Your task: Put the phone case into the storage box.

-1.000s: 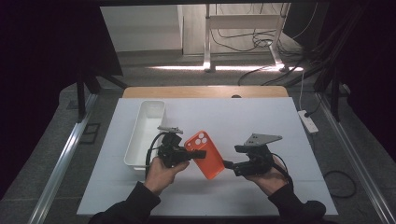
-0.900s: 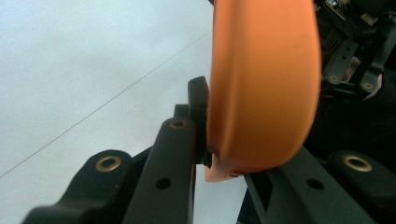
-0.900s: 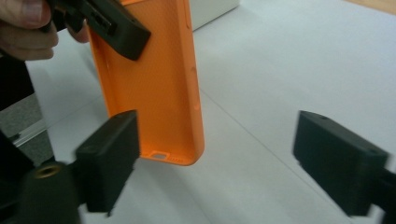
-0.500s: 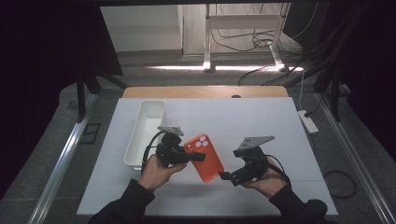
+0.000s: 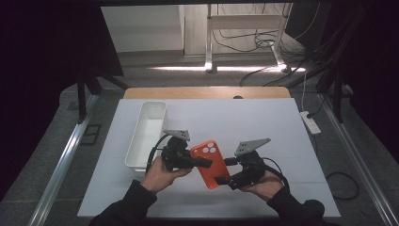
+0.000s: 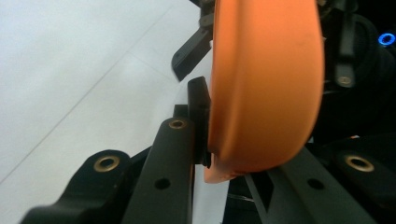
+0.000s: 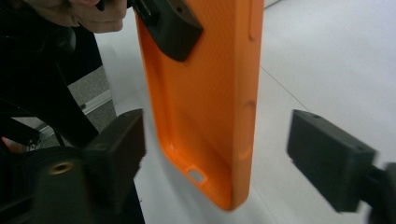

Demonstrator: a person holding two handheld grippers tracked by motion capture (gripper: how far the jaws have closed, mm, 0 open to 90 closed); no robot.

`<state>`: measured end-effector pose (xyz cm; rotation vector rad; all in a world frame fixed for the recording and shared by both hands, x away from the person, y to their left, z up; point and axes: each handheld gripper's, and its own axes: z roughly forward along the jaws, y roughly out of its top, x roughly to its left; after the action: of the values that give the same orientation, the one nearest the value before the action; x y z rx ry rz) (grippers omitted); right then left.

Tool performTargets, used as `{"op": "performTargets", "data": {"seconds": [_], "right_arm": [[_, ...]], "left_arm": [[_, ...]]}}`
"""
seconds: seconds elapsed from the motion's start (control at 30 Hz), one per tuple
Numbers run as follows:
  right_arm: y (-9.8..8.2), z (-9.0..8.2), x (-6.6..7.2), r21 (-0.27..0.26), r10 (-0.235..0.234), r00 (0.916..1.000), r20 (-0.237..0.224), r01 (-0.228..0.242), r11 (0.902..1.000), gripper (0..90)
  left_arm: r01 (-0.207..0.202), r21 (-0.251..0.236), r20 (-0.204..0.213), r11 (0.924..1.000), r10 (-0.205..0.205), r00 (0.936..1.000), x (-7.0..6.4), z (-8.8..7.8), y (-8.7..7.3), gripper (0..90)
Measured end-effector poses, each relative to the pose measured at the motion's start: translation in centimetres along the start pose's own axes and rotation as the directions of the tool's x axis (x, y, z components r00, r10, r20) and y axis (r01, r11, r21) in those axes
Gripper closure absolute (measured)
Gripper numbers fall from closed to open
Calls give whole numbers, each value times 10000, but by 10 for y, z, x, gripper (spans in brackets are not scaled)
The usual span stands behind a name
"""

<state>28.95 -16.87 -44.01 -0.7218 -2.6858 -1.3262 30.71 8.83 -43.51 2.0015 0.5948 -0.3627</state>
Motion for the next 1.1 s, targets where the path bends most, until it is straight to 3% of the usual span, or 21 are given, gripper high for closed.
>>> {"op": "performTargets", "data": {"seconds": [0.13, 0.2, 0.33, 0.43, 0.47, 0.57, 0.67, 0.7, 0.73, 0.83, 0.87, 0.9, 1.0, 1.07, 1.1], "right_arm": [[0, 2, 0, 144, -208, 9976, -653, 218, 9997, 477], [0, 2, 1, 167, -246, 9972, -702, 258, 9995, 507], [0, 4, 3, 298, -464, 9922, -1154, 502, 9983, 703], [-1, 4, 2, 438, -437, 9884, -1457, 505, 9978, 822], [-2, 3, 1, 369, -473, 9848, -1670, 542, 9978, 846], [0, 0, 4, 272, -574, 9861, -1557, 624, 9977, 860], [2, 0, 9, 125, -840, 9926, -881, 854, 9963, 862], [2, -1, 9, 140, -917, 9939, -610, 927, 9956, 862], [1, -1, 9, 84, -952, 9947, -396, 956, 9954, 862], [1, -3, 8, -71, -997, 9950, -45, 997, 9950, 861], [1, -5, 8, -188, -941, 9952, 275, 947, 9953, 860], [1, -5, 8, -188, -941, 9952, 275, 947, 9953, 860], [1, -8, 7, -282, -932, 9932, 698, 954, 9950, 860], [1, -8, 8, -333, -910, 9912, 964, 946, 9950, 859], [0, -8, 8, -375, -907, 9893, 1138, 955, 9947, 859]], "left_arm": [[-202, -32, 345, 9998, 203, 9992, -3, 1, 2, 835], [-292, -48, 515, 9996, 294, 9982, -4, 2, 2, 834], [-392, -80, 729, 9992, 397, 9965, -7, 4, 3, 831], [-331, -316, 1146, 9990, 365, 9927, -6, 5, 3, 797], [-357, -366, 1108, 9987, 396, 9931, -7, 5, 4, 770], [-457, -588, 560, 9972, 490, 9972, -12, 4, 7, 712], [-624, -664, -30, 9958, 623, 9981, -17, 3, 8, 578], [-624, -664, -30, 9958, 623, 9981, -17, 3, 8, 518], [-745, -680, -465, 9949, 714, 9964, -19, 2, 9, 467], [-626, -815, -703, 9947, 569, 9959, -19, 0, 10, 406], [-697, -825, -1163, 9941, 599, 9914, -19, -1, 10, 337], [-697, -825, -1163, 9941, 599, 9914, -19, -1, 10, 286], [-791, -854, -1875, 9932, 620, 9803, -20, -1, 9, 224], [-786, -837, -2424, 9934, 562, 9685, -19, -2, 9, 181], [-784, -761, -2763, 9940, 545, 9595, -18, -2, 8, 155]]}}
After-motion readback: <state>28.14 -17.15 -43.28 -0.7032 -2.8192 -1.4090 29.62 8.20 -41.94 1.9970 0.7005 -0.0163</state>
